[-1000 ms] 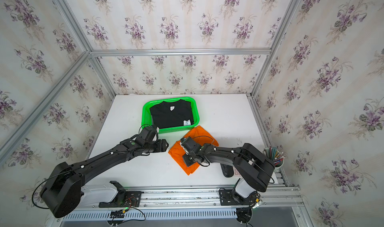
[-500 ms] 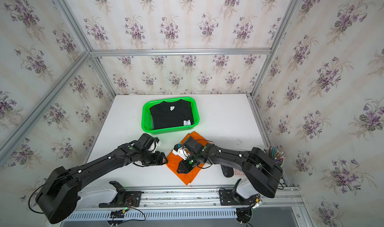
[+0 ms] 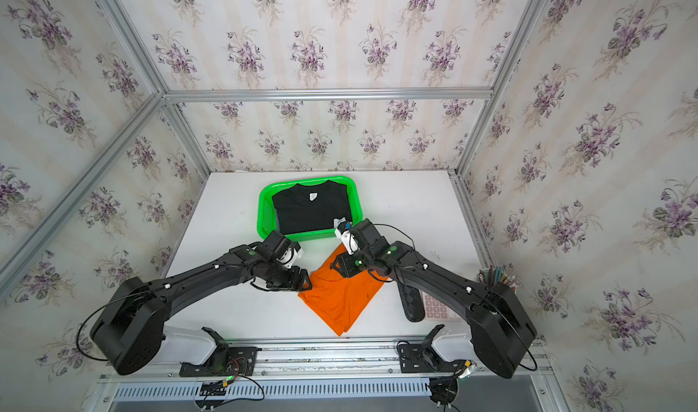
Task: Put the folded t-shirts into the basket
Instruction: Move the T-shirt to the center of the board, then pick up the T-shirt from the center of the board.
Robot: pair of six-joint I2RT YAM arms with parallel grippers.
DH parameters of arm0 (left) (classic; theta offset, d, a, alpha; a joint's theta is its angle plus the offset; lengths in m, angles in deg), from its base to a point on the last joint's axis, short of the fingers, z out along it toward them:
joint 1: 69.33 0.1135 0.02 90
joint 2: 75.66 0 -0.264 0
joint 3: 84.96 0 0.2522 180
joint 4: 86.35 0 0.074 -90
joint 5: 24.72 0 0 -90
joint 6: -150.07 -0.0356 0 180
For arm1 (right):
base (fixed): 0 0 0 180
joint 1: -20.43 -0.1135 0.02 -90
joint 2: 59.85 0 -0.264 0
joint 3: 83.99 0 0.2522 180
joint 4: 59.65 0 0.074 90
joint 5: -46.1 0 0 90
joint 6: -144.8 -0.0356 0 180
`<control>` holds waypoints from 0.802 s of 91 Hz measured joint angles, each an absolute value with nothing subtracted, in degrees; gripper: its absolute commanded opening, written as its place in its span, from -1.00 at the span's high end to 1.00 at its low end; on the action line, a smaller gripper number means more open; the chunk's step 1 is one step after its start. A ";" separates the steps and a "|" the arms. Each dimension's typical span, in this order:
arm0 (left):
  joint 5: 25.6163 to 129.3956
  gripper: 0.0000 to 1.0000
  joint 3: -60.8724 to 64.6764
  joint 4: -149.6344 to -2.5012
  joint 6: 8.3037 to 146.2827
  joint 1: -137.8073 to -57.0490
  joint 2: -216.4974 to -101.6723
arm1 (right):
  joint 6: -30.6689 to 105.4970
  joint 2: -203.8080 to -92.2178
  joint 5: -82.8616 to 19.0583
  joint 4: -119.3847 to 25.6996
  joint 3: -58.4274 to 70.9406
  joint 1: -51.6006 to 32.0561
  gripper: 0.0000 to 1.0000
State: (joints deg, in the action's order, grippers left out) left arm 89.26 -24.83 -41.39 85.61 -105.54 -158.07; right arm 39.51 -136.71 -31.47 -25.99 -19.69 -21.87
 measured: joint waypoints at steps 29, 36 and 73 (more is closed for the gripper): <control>89.94 -0.38 -21.84 -39.02 83.36 -105.49 -167.03 | 37.15 -136.42 -36.96 -24.64 -19.60 -19.84 -0.06; 90.23 0.05 -20.40 -38.67 82.62 -105.49 -168.93 | 37.00 -136.42 -37.14 -24.64 -19.58 -19.64 -0.07; 93.99 1.00 -15.78 -34.02 73.44 -106.54 -174.46 | 32.38 -137.04 -41.46 -19.28 -15.69 -12.56 -0.29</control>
